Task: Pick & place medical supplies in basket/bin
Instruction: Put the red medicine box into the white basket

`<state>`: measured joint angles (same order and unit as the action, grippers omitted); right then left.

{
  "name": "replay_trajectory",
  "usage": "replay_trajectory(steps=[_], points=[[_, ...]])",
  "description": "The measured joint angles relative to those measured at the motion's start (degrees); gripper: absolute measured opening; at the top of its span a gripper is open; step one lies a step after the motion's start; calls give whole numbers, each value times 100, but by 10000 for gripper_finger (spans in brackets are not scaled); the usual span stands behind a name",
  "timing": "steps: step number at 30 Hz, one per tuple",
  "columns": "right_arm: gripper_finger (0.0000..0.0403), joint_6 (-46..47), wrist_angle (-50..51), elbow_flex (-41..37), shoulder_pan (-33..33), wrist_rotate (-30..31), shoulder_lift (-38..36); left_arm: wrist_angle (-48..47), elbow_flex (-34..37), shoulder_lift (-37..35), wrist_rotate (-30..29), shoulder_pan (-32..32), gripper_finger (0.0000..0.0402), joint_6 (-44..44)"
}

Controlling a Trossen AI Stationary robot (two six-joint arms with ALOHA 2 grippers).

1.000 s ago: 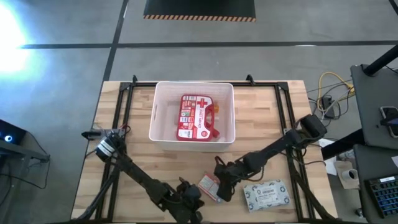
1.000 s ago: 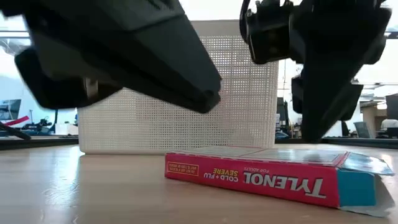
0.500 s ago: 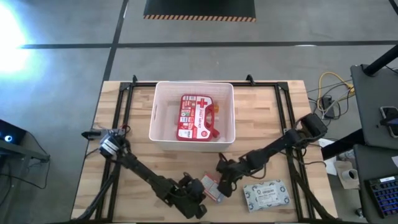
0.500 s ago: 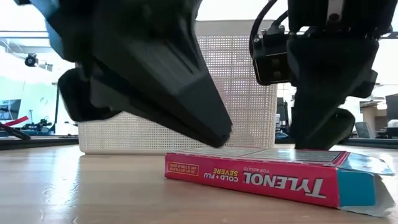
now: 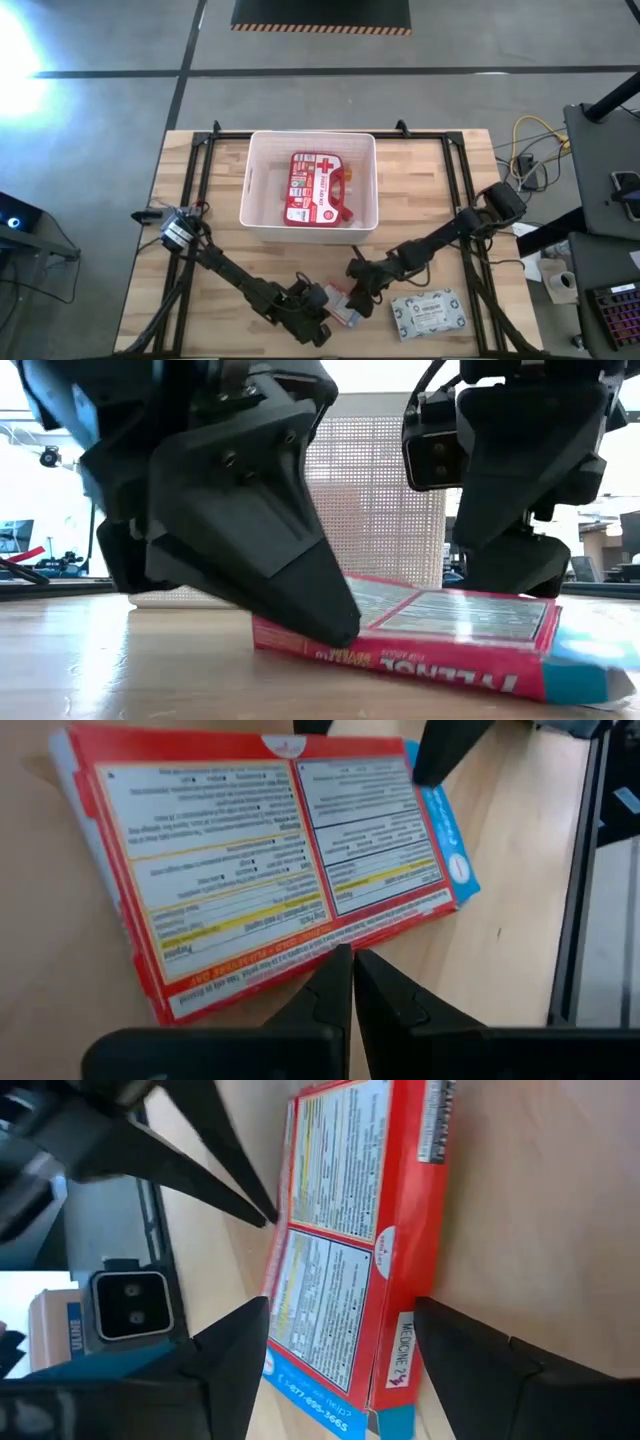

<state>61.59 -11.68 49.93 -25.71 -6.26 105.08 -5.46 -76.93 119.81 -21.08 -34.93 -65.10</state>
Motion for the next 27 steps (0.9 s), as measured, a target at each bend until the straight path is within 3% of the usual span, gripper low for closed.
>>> replay_trajectory(steps=[8,27], points=[[238,-261,97,360,0,55,0,145,197,4,122,-18,0,-164],[238,-807,966,422,61,973,-179,417,465,11,0,-28,0,-204]])
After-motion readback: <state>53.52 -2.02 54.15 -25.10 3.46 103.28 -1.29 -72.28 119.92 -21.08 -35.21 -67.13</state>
